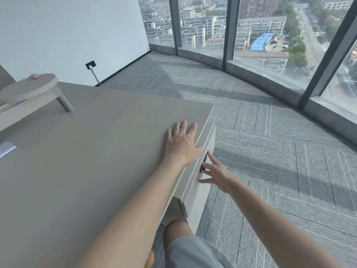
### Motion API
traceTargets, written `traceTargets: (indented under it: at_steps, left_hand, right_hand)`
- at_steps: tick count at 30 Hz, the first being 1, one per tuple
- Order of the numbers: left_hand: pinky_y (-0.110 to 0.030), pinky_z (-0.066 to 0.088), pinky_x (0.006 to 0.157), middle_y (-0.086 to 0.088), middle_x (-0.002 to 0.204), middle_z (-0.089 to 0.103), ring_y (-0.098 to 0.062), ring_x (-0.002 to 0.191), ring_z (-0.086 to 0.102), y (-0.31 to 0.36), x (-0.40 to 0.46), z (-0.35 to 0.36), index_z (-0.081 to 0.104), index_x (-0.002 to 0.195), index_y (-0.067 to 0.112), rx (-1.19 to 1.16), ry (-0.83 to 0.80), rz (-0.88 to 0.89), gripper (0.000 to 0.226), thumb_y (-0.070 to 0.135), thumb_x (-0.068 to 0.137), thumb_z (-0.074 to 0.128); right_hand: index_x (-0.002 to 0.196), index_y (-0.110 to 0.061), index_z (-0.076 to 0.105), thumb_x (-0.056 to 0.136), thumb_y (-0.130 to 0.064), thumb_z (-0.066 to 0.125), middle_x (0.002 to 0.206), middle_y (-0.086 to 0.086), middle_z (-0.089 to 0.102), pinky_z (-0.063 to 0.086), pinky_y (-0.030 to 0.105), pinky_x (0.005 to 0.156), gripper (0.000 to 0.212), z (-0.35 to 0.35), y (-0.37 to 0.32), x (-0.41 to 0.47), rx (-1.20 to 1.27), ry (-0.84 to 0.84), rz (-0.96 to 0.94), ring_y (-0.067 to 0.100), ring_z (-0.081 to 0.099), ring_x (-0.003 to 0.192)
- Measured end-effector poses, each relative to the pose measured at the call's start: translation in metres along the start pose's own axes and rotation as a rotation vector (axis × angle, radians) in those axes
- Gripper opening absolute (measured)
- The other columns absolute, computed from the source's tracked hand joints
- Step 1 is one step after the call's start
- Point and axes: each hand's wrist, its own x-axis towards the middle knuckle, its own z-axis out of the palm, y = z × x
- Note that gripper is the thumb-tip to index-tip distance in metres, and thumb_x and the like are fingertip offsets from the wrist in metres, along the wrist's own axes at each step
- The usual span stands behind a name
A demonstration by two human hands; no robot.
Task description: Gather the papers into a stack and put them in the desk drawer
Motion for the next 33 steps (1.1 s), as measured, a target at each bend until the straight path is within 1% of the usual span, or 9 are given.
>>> traceTargets:
  at_steps: [6, 9, 11, 15, 21, 24, 27, 30, 33]
  left_hand:
    - [-0.052, 0.004, 0.122, -0.011, 0.168, 0.010, -0.030, 0.154, 0.006, 0.000, 0.002, 0.002, 0.013, 0.158, 0.028, -0.013, 0.000, 0.001, 0.081, 0.046, 0.087, 0.047]
    - [-0.053, 0.004, 0.122, -0.012, 0.168, 0.009, -0.031, 0.154, 0.004, 0.002, 0.002, 0.003, 0.012, 0.158, 0.027, -0.009, -0.003, -0.005, 0.082, 0.049, 0.086, 0.046]
    - [-0.054, 0.004, 0.121, -0.013, 0.167, 0.009, -0.032, 0.154, 0.004, 0.003, 0.002, 0.004, 0.012, 0.158, 0.027, -0.006, -0.001, -0.008, 0.083, 0.050, 0.086, 0.046]
    - [-0.054, 0.004, 0.121, -0.013, 0.167, 0.010, -0.032, 0.154, 0.005, 0.003, 0.001, 0.004, 0.013, 0.158, 0.026, -0.009, 0.009, -0.011, 0.083, 0.052, 0.086, 0.046]
    - [-0.055, 0.004, 0.121, -0.014, 0.167, 0.012, -0.032, 0.154, 0.006, 0.004, 0.000, 0.002, 0.015, 0.158, 0.025, -0.032, 0.020, -0.004, 0.083, 0.049, 0.085, 0.048]
    - [-0.054, 0.004, 0.122, -0.013, 0.167, 0.012, -0.031, 0.154, 0.006, 0.003, 0.000, 0.002, 0.016, 0.158, 0.026, -0.041, 0.023, 0.001, 0.082, 0.048, 0.085, 0.047]
    - [-0.052, 0.003, 0.122, -0.011, 0.167, 0.013, -0.029, 0.154, 0.006, 0.001, 0.000, -0.001, 0.019, 0.157, 0.026, -0.093, 0.026, -0.004, 0.080, 0.048, 0.086, 0.048]
    - [-0.048, 0.002, 0.123, -0.009, 0.167, 0.018, -0.027, 0.154, 0.009, -0.003, 0.000, -0.003, 0.027, 0.155, 0.026, -0.190, 0.033, -0.003, 0.075, 0.045, 0.086, 0.050]
    - [-0.042, 0.004, 0.122, -0.006, 0.164, 0.027, -0.024, 0.153, 0.015, -0.005, -0.004, -0.008, 0.042, 0.148, 0.025, -0.337, 0.026, -0.012, 0.064, 0.043, 0.087, 0.055]
  right_hand:
    - [0.162, -0.035, 0.003, 0.104, -0.007, 0.047, 0.163, 0.007, 0.035, 0.048, 0.066, 0.101, 0.078, 0.006, -0.001, 0.011, -0.044, 0.011, -0.002, 0.038, 0.034, 0.149]
    - [0.162, -0.036, 0.005, 0.101, -0.005, 0.045, 0.132, 0.005, 0.057, 0.055, 0.058, 0.092, 0.080, 0.008, 0.001, 0.017, -0.091, 0.015, -0.020, 0.032, 0.055, 0.119]
    - [0.162, -0.038, 0.010, 0.098, -0.004, 0.044, 0.109, 0.008, 0.052, 0.058, 0.052, 0.079, 0.080, 0.012, 0.001, 0.020, -0.127, 0.029, -0.025, 0.029, 0.049, 0.097]
    - [0.161, -0.037, 0.020, 0.098, -0.002, 0.044, 0.103, 0.010, 0.044, 0.058, 0.047, 0.073, 0.076, 0.013, 0.000, 0.020, -0.136, 0.053, -0.038, 0.028, 0.044, 0.091]
    - [0.161, -0.039, 0.013, 0.090, -0.008, 0.046, 0.104, 0.008, 0.043, 0.059, 0.047, 0.075, 0.085, 0.019, -0.004, 0.012, -0.148, 0.066, -0.023, 0.028, 0.044, 0.096]
    - [0.161, -0.041, 0.010, 0.087, -0.010, 0.045, 0.110, 0.015, 0.053, 0.061, 0.047, 0.076, 0.087, 0.025, -0.010, 0.008, -0.201, 0.081, 0.005, 0.032, 0.054, 0.105]
    - [0.157, -0.025, 0.031, 0.092, -0.001, 0.044, 0.107, 0.014, 0.062, 0.061, 0.047, 0.086, 0.071, 0.030, -0.024, 0.000, -0.379, 0.186, -0.001, 0.027, 0.060, 0.102]
    - [0.134, -0.008, 0.060, 0.088, -0.002, 0.050, 0.121, 0.018, 0.067, 0.058, 0.051, 0.094, 0.047, 0.035, -0.044, -0.007, -0.646, 0.320, -0.041, 0.034, 0.063, 0.113]
    - [0.129, -0.009, 0.068, 0.092, -0.009, 0.049, 0.126, 0.019, 0.069, 0.052, 0.037, 0.092, 0.041, 0.045, -0.068, -0.024, -0.835, 0.407, -0.108, 0.035, 0.061, 0.121]
